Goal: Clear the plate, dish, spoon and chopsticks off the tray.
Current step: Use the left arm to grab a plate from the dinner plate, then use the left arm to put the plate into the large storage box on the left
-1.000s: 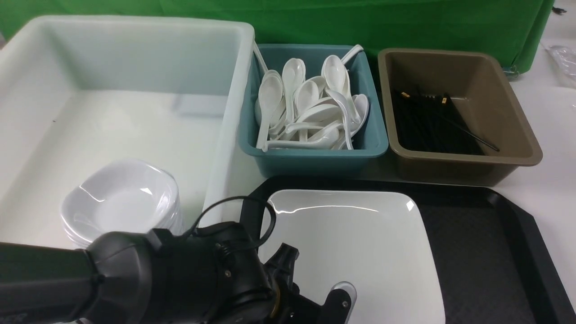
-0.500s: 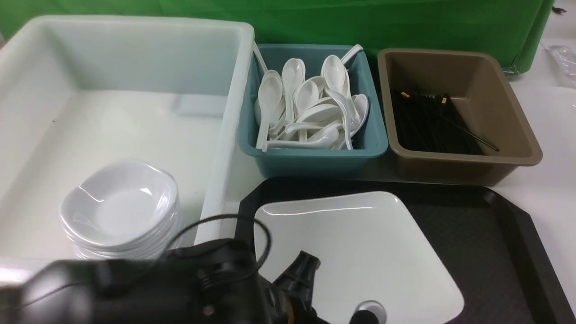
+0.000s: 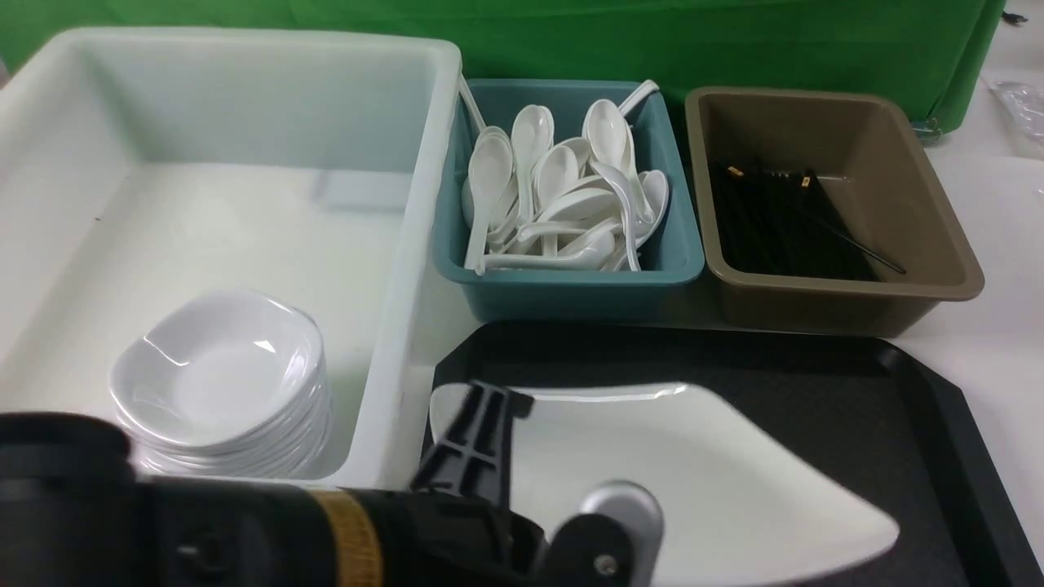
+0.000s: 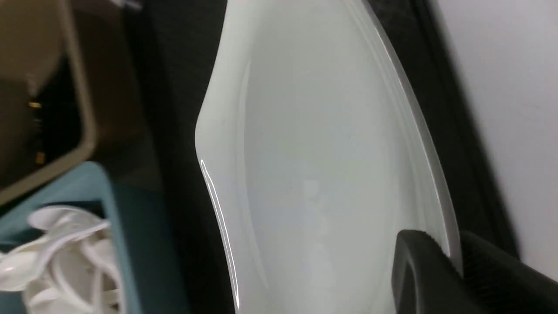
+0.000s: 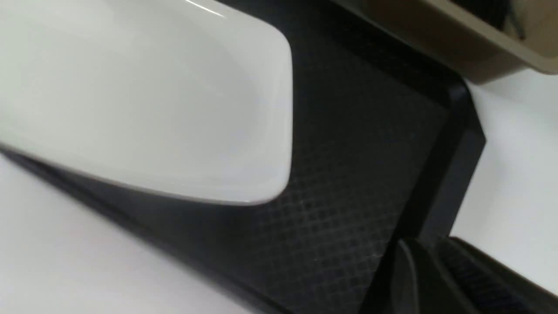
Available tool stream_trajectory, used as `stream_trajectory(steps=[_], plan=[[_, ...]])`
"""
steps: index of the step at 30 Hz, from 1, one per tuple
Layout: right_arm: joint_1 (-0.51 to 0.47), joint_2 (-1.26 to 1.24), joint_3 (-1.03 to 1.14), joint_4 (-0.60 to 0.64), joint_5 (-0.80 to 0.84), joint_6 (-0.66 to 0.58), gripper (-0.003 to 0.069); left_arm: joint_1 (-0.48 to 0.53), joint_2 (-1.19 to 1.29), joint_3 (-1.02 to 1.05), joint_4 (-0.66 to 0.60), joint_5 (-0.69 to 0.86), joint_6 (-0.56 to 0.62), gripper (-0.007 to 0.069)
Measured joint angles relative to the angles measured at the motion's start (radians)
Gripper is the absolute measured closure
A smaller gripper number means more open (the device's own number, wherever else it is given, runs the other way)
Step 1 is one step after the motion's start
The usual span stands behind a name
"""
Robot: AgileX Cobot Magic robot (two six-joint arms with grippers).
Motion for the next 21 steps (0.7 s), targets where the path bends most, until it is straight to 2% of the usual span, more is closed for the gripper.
stream_trajectory(steps=[6,8,11,14,17,18,20,21], plan=[[0.0,0.0,-0.019,-0.071,0.022,0.101,0.0571,0.0,-0.108,0.002,-0.001,-0.009,-0.003,0.0594],[0.0,0.0,-0.048,-0.085,0.032,0.139,0.058,0.0,-0.154,0.003,0.019,-0.016,-0.038,0.0594],[0.0,0.0,-0.09,-0.089,0.025,0.165,0.063,0.0,-0.191,0.004,0.156,-0.013,-0.187,0.0592],[0.0,0.006,-0.115,-0.088,-0.001,0.172,0.0636,0.004,-0.203,0.004,0.364,0.028,-0.338,0.0592],[0.0,0.026,-0.124,-0.07,-0.048,0.177,0.0636,0.047,-0.201,0.004,0.478,0.07,-0.419,0.0592],[0.0,0.046,-0.125,-0.042,-0.077,0.167,0.0637,0.104,-0.192,0.004,0.512,0.082,-0.444,0.0592],[0.0,0.064,-0.126,-0.017,-0.111,0.143,0.0637,0.149,-0.184,0.004,0.528,0.082,-0.453,0.0592],[0.0,0.084,-0.126,0.015,-0.144,0.115,0.0637,0.236,-0.166,0.004,0.544,0.071,-0.456,0.0592]])
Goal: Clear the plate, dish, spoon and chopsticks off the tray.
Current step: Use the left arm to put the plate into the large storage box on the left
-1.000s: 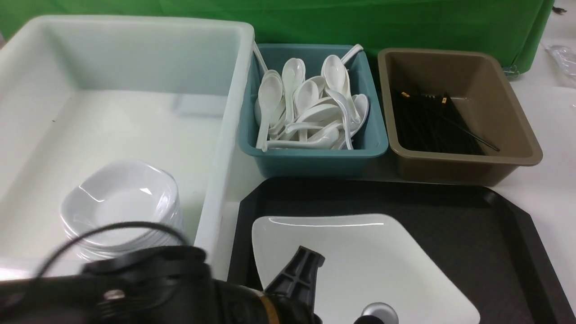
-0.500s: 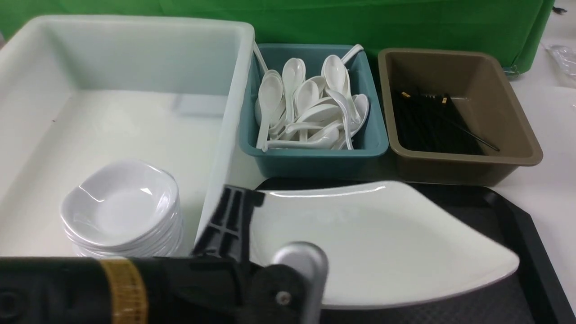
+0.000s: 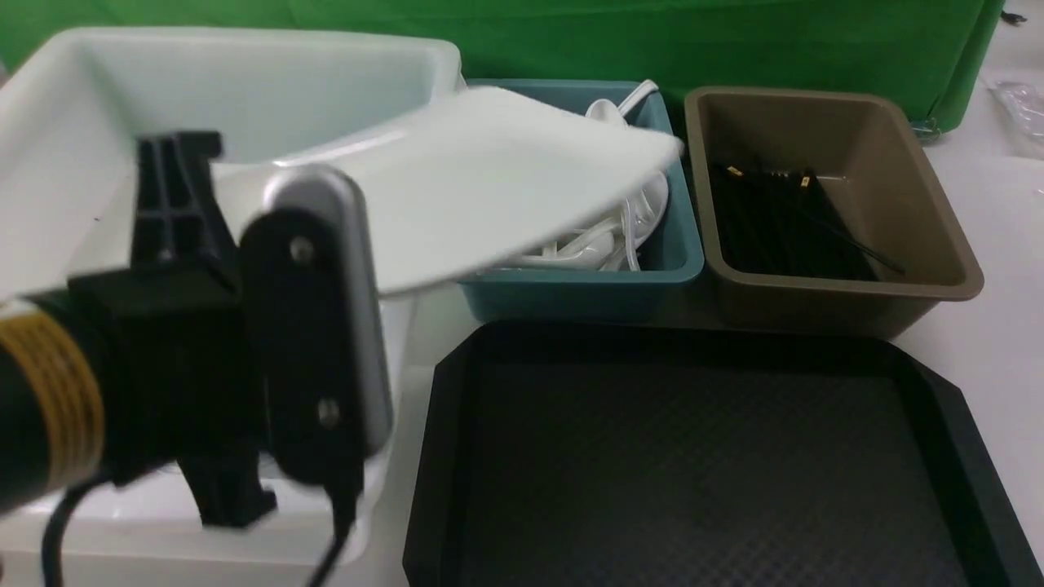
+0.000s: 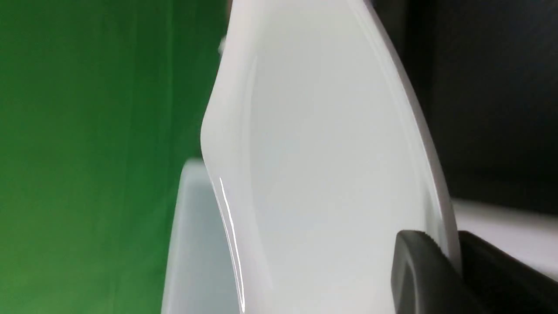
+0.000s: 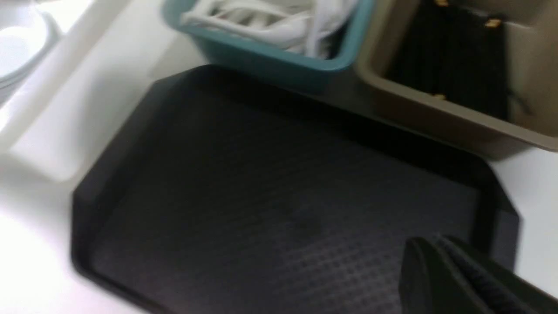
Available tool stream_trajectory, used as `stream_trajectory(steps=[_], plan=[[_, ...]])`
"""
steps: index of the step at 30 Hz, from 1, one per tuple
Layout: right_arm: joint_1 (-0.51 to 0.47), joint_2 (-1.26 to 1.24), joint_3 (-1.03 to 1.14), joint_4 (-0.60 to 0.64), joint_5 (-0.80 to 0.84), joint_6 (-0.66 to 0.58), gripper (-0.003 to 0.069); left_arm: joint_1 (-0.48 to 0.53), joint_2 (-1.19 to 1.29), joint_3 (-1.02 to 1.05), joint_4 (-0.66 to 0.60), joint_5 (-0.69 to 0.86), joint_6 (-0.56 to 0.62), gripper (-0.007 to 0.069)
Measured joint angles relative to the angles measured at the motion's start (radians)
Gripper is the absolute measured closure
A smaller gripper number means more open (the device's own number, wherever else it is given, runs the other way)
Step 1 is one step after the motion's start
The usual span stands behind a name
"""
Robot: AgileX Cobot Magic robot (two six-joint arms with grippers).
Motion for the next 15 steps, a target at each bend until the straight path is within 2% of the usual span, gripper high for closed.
stream_trajectory(steps=[3,4,5,7,9,11,12,15], plan=[[0.0,0.045,0.0,0.05,-0.052,-0.046,0.0637,0.152,0.041,0.0,0.007,-0.056,0.001,0.0592],[0.0,0.068,0.0,0.09,-0.078,-0.076,0.0637,0.271,0.083,0.0,-0.007,-0.12,0.018,0.0592],[0.0,0.074,0.0,0.095,-0.084,-0.084,0.0637,0.284,0.094,0.0,-0.01,-0.126,0.025,0.0592],[0.0,0.098,0.0,0.148,-0.105,-0.127,0.0637,0.42,0.161,0.0,-0.041,-0.201,0.064,0.0592],[0.0,0.11,0.0,0.169,-0.112,-0.153,0.0637,0.496,0.206,0.0,-0.059,-0.25,0.091,0.0592],[0.0,0.122,0.0,0.198,-0.116,-0.19,0.0637,0.614,0.303,-0.018,-0.075,-0.311,0.111,0.0592],[0.0,0.122,0.0,0.199,-0.116,-0.192,0.0637,0.614,0.31,-0.018,-0.075,-0.311,0.111,0.0592],[0.0,0.122,0.0,0.218,-0.115,-0.209,0.0637,0.7,0.415,-0.082,-0.095,-0.315,0.114,0.0592]])
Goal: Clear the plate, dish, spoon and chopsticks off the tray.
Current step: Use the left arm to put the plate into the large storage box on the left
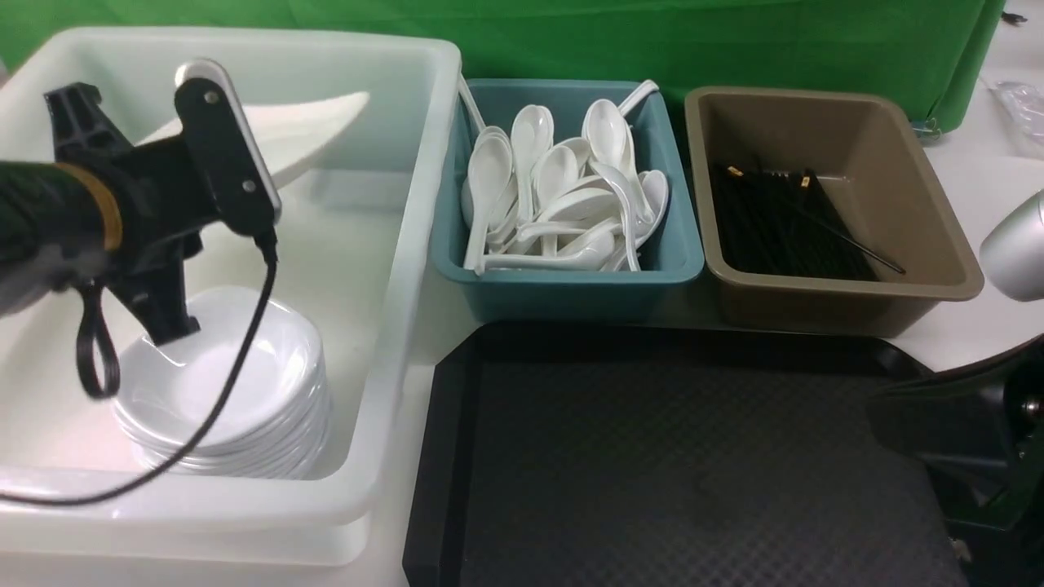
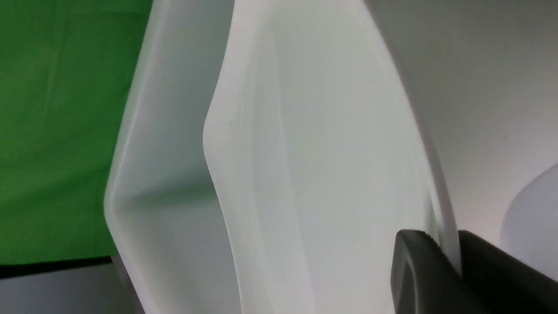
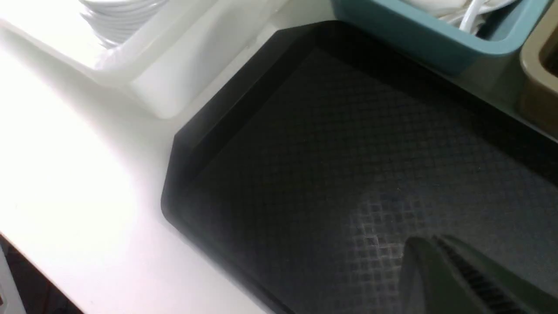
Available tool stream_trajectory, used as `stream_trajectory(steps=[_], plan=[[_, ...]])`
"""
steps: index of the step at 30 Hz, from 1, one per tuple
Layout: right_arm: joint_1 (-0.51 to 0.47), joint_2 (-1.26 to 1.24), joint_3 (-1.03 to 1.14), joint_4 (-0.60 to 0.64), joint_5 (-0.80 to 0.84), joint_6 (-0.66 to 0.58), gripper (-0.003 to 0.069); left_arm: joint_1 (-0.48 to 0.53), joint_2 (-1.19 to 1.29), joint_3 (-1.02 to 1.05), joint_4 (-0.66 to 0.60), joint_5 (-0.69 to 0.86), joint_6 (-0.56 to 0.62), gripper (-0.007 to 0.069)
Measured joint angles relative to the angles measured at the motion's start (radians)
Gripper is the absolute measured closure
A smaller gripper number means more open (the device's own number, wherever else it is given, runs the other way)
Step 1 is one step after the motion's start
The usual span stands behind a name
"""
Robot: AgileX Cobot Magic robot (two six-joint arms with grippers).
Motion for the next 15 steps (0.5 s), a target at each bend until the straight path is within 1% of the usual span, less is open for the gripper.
stream_trajectory(steps=[3,8,15], plan=[[0.0,0.0,0.0,0.003,0.003,-0.017,0.0637,0.043,0.09,-0.066,0.0,0.001,0.003,0.0592],[0.0,0.0,0.0,0.006,0.007,-0.04,0.0637,0.05,0.184,-0.143,0.002,-0.003,0.022,0.0592],[0.0,0.0,0.0,0.007,0.026,-0.043,0.0638,0.05,0.271,-0.168,0.002,-0.001,0.025,0.0592]])
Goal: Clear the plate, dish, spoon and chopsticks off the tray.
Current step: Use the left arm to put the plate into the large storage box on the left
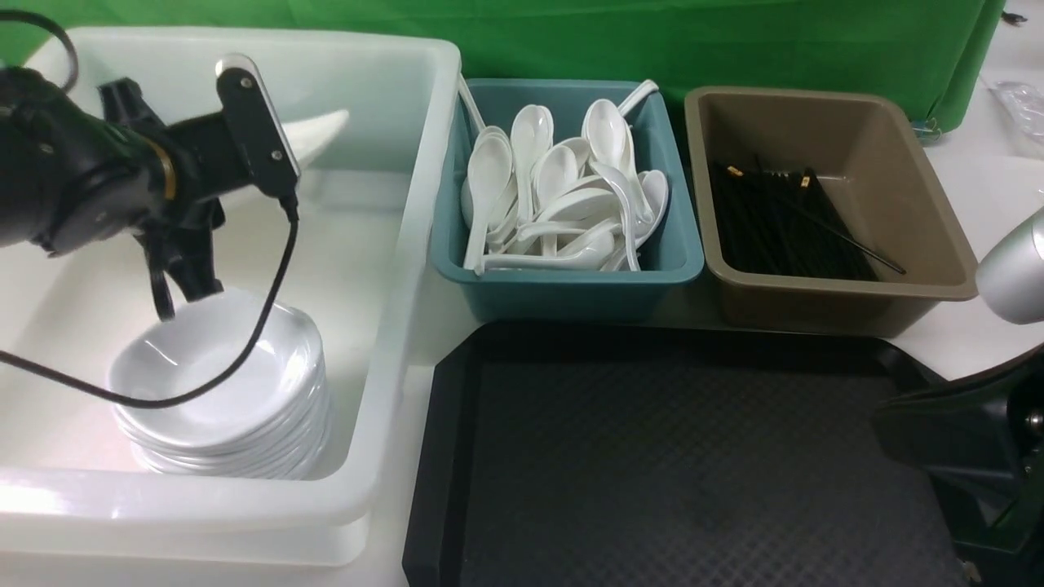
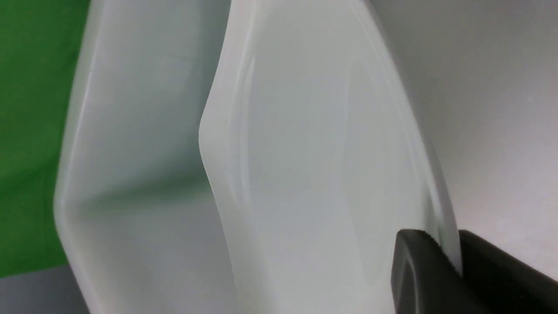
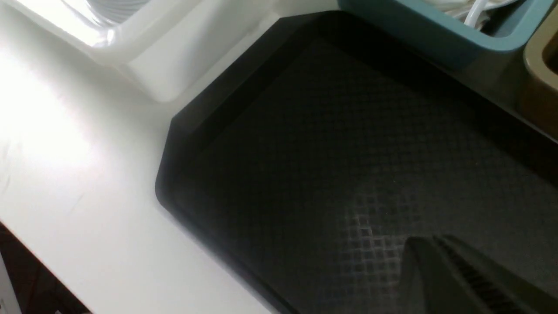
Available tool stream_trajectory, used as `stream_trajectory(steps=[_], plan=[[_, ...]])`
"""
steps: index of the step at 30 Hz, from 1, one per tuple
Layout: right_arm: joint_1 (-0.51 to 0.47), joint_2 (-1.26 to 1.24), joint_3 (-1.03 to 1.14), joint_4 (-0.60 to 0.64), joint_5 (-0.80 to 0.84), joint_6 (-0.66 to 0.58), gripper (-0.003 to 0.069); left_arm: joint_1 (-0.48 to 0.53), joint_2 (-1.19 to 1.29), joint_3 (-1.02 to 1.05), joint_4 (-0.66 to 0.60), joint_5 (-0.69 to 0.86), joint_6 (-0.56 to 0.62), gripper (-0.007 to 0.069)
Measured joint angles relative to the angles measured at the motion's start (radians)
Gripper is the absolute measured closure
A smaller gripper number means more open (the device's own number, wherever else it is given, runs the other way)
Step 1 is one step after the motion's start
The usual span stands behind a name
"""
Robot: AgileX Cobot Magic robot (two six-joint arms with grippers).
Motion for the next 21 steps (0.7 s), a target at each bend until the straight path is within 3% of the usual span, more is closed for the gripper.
stream_trajectory(steps=[15,21], plan=[[0.001,0.0,0.0,0.025,0.016,-0.008,0.0638,0.0,0.094,-0.028,0.006,0.013,-0.099,0.0597],[0.043,0.0,0.0,0.034,0.019,-0.021,0.0638,0.0,0.095,-0.028,0.006,0.005,-0.148,0.0526]])
